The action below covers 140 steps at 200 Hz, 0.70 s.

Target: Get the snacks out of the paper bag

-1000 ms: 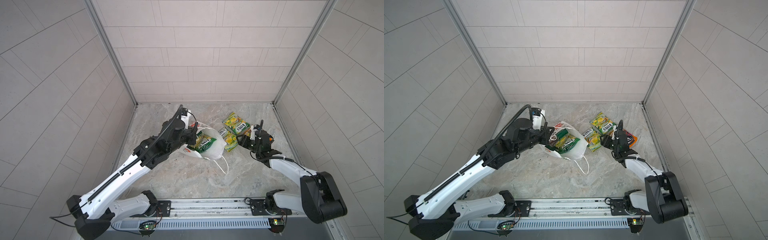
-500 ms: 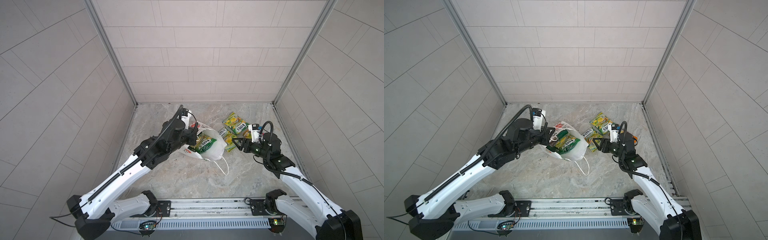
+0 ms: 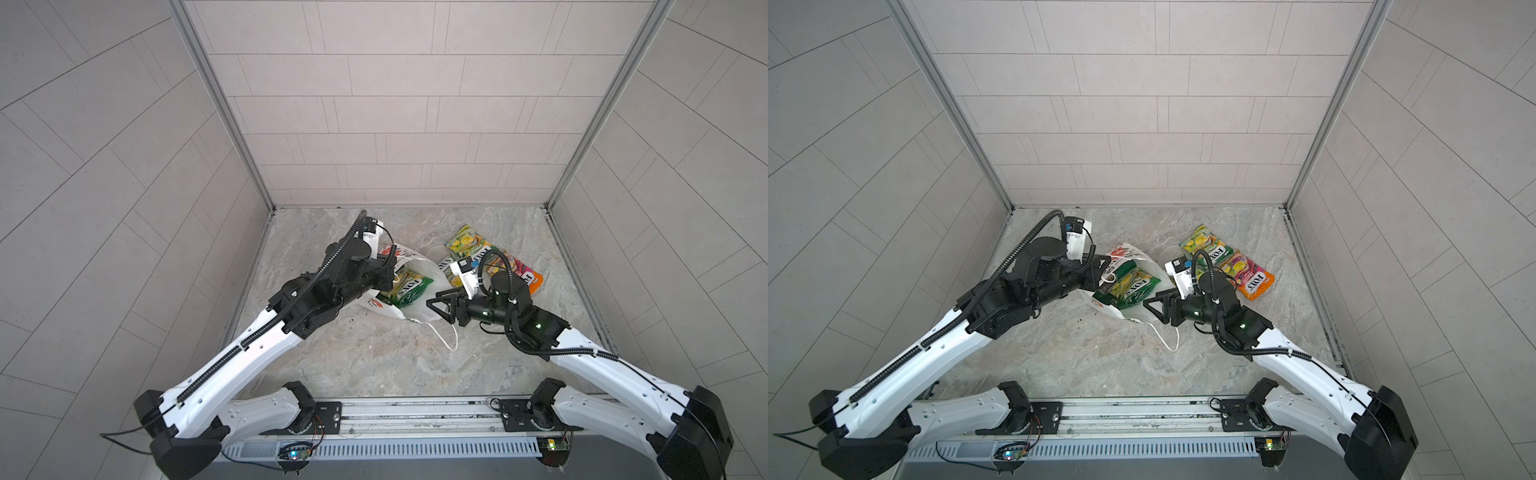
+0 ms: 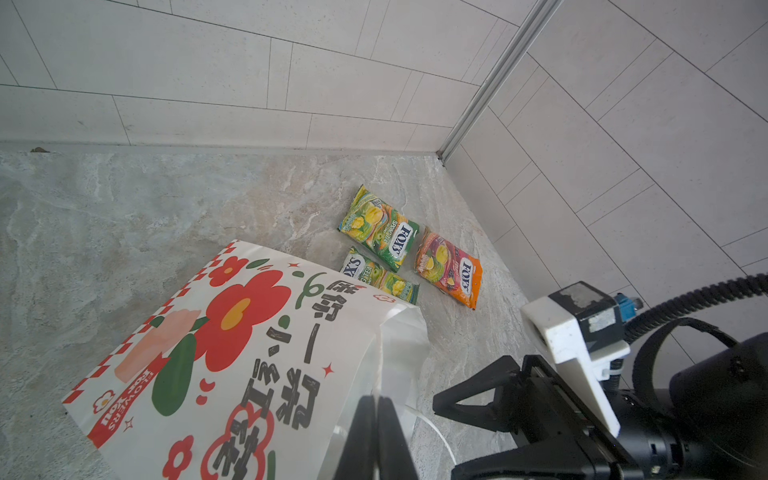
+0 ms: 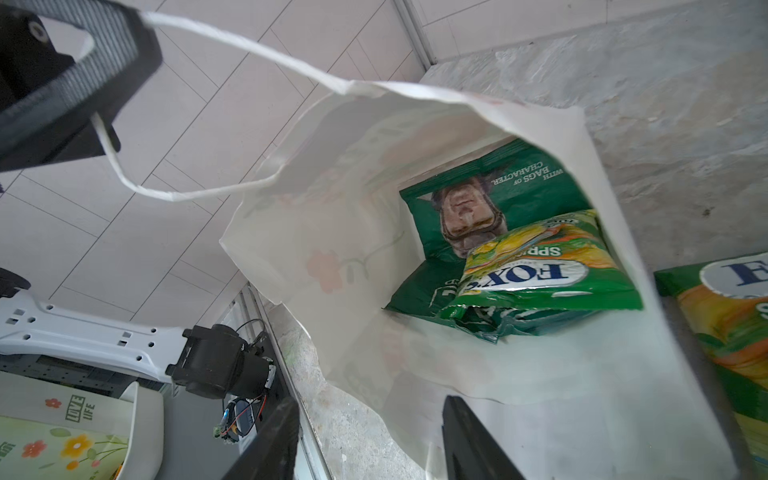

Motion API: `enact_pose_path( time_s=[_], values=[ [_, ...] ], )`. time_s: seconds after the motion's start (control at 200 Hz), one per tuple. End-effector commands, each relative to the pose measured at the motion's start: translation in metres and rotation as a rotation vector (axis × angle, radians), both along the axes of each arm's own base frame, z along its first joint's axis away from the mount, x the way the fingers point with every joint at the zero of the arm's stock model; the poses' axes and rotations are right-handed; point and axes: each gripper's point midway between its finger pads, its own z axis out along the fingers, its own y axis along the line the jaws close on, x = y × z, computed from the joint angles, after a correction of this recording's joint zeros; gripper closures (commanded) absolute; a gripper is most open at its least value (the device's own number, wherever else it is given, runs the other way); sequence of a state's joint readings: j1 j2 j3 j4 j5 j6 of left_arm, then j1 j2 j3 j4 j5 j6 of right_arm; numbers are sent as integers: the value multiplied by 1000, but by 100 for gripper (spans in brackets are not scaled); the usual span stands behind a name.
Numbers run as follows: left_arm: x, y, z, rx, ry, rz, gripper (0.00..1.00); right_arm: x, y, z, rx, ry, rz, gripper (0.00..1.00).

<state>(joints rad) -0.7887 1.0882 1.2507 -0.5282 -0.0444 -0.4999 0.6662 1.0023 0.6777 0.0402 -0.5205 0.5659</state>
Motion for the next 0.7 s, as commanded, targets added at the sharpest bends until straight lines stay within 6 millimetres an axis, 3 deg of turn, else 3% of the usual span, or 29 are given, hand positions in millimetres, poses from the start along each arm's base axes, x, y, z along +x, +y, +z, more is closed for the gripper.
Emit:
enact_pose_path(
  time_s=[0.0,0.33,0.695],
  values=[
    [0,-5,6,-24,-15,-10,100,7,7,-7,-56,-16,-14,46],
    [0,-3,7,-23,-17,-5,100,15,29,-52,-188,49,-15,50],
    [-1,-5,6,-26,-12,-15,100,32,30,-85,-274,112,-122,49]
  ],
)
